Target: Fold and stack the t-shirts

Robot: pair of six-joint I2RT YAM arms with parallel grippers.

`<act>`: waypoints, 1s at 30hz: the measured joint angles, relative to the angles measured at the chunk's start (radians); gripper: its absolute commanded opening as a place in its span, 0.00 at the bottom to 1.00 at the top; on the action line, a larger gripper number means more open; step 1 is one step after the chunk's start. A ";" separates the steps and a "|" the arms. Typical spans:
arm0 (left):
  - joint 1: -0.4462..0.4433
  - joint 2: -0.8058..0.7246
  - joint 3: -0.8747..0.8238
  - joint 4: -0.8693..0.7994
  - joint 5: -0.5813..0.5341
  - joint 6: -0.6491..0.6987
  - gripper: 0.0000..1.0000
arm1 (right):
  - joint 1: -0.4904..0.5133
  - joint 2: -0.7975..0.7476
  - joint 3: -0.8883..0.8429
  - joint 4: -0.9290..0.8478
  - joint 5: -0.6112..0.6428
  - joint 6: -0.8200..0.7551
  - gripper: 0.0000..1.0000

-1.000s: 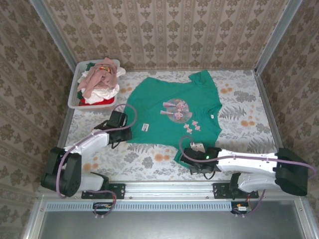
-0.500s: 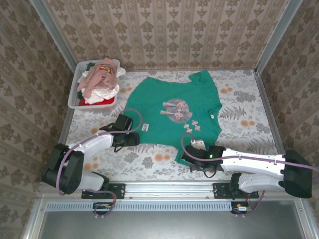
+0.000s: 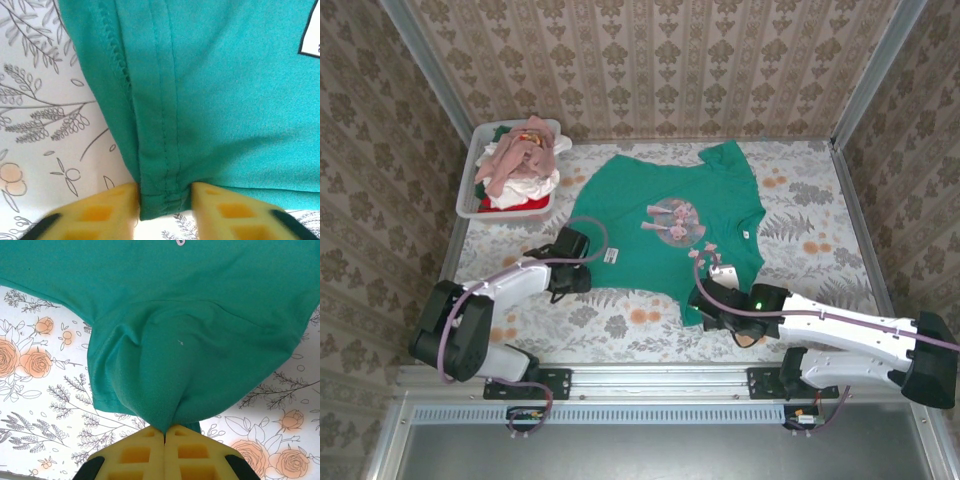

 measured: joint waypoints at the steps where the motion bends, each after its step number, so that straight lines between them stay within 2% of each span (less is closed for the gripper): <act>1: 0.000 -0.001 0.003 -0.001 -0.006 -0.003 0.60 | -0.001 0.000 0.000 0.000 0.001 -0.004 0.00; 2: -0.002 -0.005 0.003 -0.002 -0.012 -0.002 0.65 | -0.003 0.000 0.000 0.000 0.001 -0.007 0.00; 5: -0.005 -0.023 0.009 -0.016 -0.037 -0.008 0.66 | -0.010 0.000 0.000 0.000 0.001 -0.011 0.00; 7: -0.008 -0.026 0.023 -0.027 -0.050 -0.003 0.59 | -0.013 0.000 0.000 0.000 0.001 -0.012 0.00; 8: -0.011 -0.026 0.031 -0.030 -0.056 0.001 0.52 | -0.016 0.000 0.000 0.001 0.001 -0.014 0.00; 11: -0.026 -0.019 0.056 -0.043 -0.070 0.021 0.44 | -0.023 -0.007 0.000 0.001 0.002 -0.015 0.00; 14: -0.034 -0.001 0.061 -0.053 -0.070 0.030 0.44 | -0.028 -0.027 0.000 0.002 0.005 -0.015 0.00; 16: -0.037 0.005 0.061 -0.067 -0.068 0.034 0.52 | -0.033 -0.040 0.000 0.002 0.007 -0.015 0.00; 19: -0.040 0.005 0.061 -0.086 -0.067 0.033 0.53 | -0.042 -0.048 0.000 0.002 0.012 -0.016 0.00; 20: -0.042 0.007 0.061 -0.094 -0.068 0.032 0.50 | -0.044 -0.048 0.000 0.002 0.013 -0.018 0.00; 22: -0.046 0.018 0.061 -0.108 -0.072 0.028 0.33 | -0.047 -0.048 0.000 0.003 0.014 -0.023 0.00; 24: -0.047 0.042 0.063 -0.117 -0.077 0.037 0.28 | -0.048 -0.048 0.000 0.003 0.014 -0.031 0.00; 26: -0.047 0.075 0.069 -0.123 -0.078 0.037 0.16 | -0.049 -0.048 0.000 0.003 0.015 -0.035 0.00; 30: -0.051 0.098 0.101 -0.125 -0.080 0.048 0.12 | -0.052 -0.048 0.000 0.003 0.015 -0.038 0.00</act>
